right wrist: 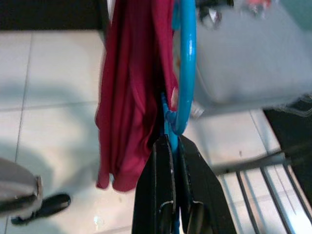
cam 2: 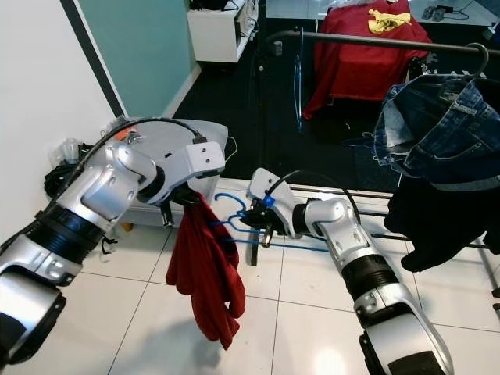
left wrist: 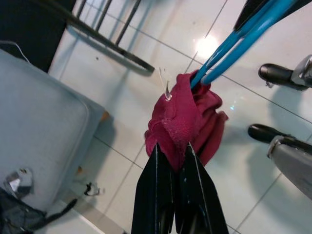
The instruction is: Hang hanger
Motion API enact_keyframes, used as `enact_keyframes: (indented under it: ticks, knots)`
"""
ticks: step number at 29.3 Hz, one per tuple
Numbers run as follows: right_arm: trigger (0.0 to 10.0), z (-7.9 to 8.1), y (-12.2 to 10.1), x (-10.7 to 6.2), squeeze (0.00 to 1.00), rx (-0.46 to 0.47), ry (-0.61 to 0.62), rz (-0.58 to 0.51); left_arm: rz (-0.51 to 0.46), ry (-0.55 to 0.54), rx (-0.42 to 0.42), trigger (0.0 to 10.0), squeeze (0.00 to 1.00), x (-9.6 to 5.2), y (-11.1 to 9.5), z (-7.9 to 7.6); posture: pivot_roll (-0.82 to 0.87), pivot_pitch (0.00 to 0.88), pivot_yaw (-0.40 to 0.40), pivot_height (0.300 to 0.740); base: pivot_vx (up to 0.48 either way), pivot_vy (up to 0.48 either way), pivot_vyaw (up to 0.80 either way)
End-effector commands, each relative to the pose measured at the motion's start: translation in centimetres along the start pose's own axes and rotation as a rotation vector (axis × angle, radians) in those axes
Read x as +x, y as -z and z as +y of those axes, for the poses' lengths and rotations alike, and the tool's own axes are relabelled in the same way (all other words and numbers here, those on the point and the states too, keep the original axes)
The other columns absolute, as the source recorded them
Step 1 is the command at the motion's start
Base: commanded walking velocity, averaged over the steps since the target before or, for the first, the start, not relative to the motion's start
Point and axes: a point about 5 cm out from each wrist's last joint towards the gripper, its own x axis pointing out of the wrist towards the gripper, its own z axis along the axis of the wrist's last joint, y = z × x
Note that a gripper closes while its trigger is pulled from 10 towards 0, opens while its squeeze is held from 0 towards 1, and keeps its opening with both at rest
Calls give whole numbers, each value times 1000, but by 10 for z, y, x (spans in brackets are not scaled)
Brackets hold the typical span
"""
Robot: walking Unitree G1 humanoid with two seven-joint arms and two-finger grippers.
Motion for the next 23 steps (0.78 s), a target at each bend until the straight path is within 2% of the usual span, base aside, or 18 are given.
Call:
enact_keyframes:
  ticks: [1,5,15,21,23]
  knots:
    - [10000,5,1,5,0,-18,-16,11,-19,-3,-5,10000,0,-5,-1,1,2,108,21,740,0,0,0]
    - [10000,10,6,9,0,-6,-29,22,-50,1,-2,10000,0,-8,-6,0,3,105,20,740,0,0,0]
    - [10000,19,18,22,0,13,-56,70,-195,75,-4,10000,0,-24,-42,-15,8,104,22,740,0,0,0]
    - [10000,20,19,27,0,16,-51,85,-226,77,-11,10000,0,-30,-49,-15,13,100,19,740,0,0,0]
    - [10000,20,21,28,0,45,-17,80,-218,49,-20,10000,0,-30,-46,-13,16,98,16,740,0,0,0]
